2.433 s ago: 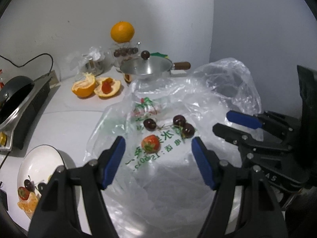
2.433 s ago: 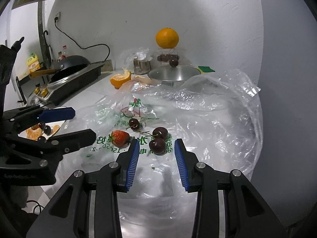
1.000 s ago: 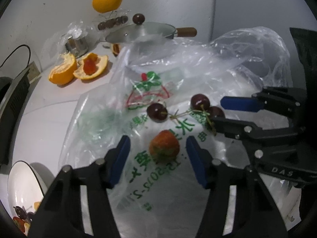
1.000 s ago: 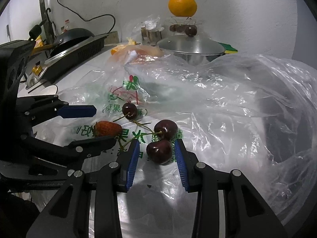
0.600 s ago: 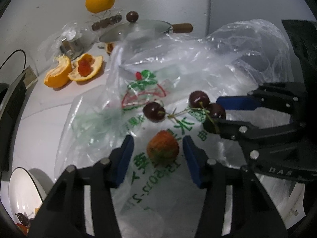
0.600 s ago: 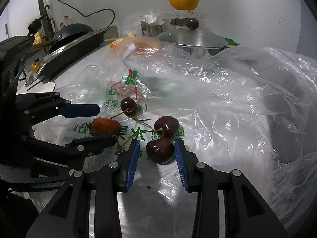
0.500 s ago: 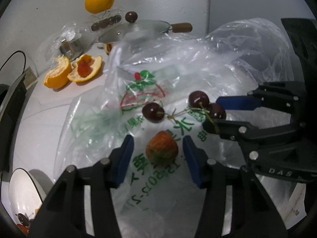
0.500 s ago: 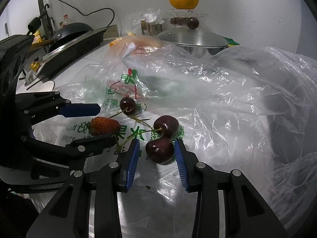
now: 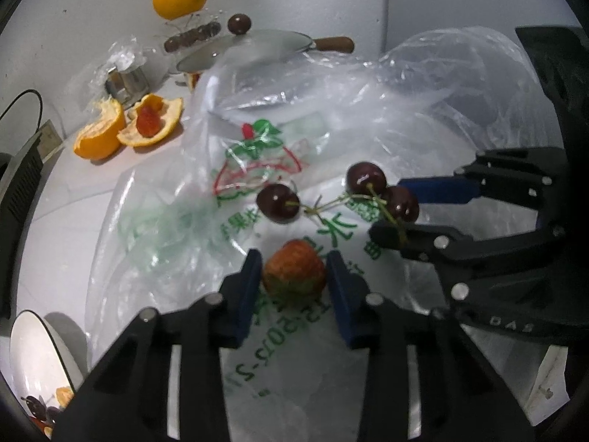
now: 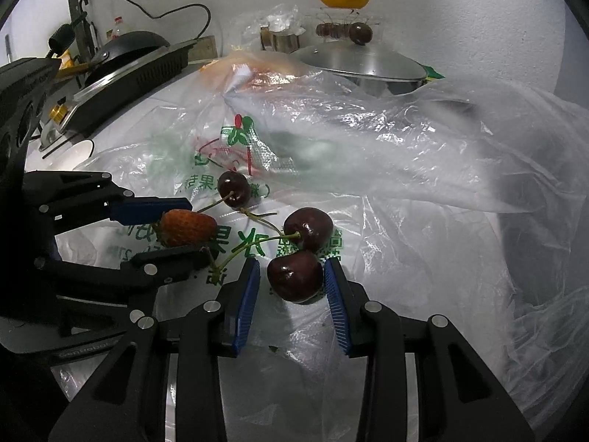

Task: Organize fruits
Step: 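Close the left tool on a red strawberry while the right tool grasps a cherry pair, then carry the strawberry and cherries in both tools over the white plate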

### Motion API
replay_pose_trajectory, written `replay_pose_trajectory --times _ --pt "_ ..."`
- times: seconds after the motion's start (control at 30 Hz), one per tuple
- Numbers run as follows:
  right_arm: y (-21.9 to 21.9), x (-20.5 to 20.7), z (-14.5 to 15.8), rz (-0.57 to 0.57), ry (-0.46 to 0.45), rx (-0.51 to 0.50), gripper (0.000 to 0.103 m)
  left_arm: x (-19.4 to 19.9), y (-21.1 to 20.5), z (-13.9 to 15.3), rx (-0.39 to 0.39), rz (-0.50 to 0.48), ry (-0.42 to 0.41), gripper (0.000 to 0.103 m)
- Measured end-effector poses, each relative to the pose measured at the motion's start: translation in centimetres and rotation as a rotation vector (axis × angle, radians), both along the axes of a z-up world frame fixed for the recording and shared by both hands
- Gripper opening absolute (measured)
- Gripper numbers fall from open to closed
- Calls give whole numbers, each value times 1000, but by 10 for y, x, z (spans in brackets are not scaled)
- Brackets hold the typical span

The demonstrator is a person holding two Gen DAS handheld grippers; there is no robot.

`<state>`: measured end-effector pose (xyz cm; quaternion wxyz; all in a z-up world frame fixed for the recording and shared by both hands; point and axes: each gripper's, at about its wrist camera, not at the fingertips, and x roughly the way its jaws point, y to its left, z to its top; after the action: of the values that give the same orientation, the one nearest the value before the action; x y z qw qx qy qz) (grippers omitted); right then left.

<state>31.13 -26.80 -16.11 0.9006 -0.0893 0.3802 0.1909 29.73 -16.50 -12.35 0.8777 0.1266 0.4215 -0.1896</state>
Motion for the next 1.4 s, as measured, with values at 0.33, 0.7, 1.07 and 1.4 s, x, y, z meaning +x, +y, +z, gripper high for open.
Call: replay_pose_trajectory --times 0.33,0.7,1.07,1.4 --pt "1 -4 -1 -3 -15 -26 32 -5 0 3 -9 -12 -11 33" --pt "2 -18 4 -21 -42 -45 32 -20 3 15 -40 -19 -30 33" --pt "2 -33 16 -27 -67 -50 32 -35 6 28 -58 -26 -55 33" --pt "3 -49 28 -31 -96 -52 32 -50 7 41 -72 -32 -83 33"
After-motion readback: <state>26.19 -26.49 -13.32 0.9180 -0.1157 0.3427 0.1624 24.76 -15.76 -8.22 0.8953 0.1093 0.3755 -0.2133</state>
